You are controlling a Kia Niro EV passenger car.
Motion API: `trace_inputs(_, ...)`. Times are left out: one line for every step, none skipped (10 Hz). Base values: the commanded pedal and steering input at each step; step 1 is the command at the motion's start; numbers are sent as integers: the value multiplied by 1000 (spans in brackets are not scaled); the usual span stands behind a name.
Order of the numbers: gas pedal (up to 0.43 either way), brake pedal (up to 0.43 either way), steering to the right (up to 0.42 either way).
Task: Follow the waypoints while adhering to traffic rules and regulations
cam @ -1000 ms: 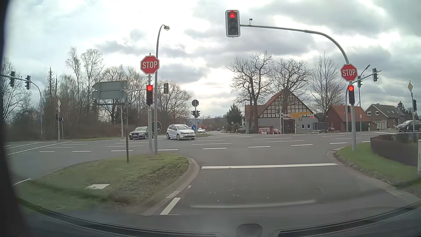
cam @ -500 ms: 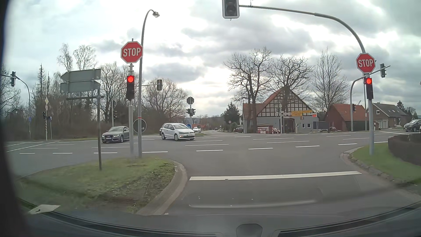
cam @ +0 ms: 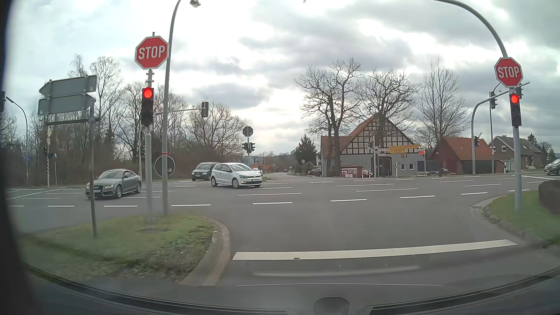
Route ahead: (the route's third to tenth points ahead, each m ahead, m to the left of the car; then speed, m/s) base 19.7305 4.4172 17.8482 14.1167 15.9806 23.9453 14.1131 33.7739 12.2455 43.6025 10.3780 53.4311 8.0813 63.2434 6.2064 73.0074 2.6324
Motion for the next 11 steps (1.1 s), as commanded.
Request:
trace_inputs(0,226,12)
trace_inputs(0,226,9)
trace_inputs(0,220,7)
trace_inputs(0,220,5)
trace_inputs(0,213,2)
trace_inputs(0,195,-1)
trace_inputs(0,195,-2)
trace_inputs(0,189,-2)
trace_inputs(0,183,-2)
trace_inputs(0,171,-2)
trace_inputs(0,159,-2)
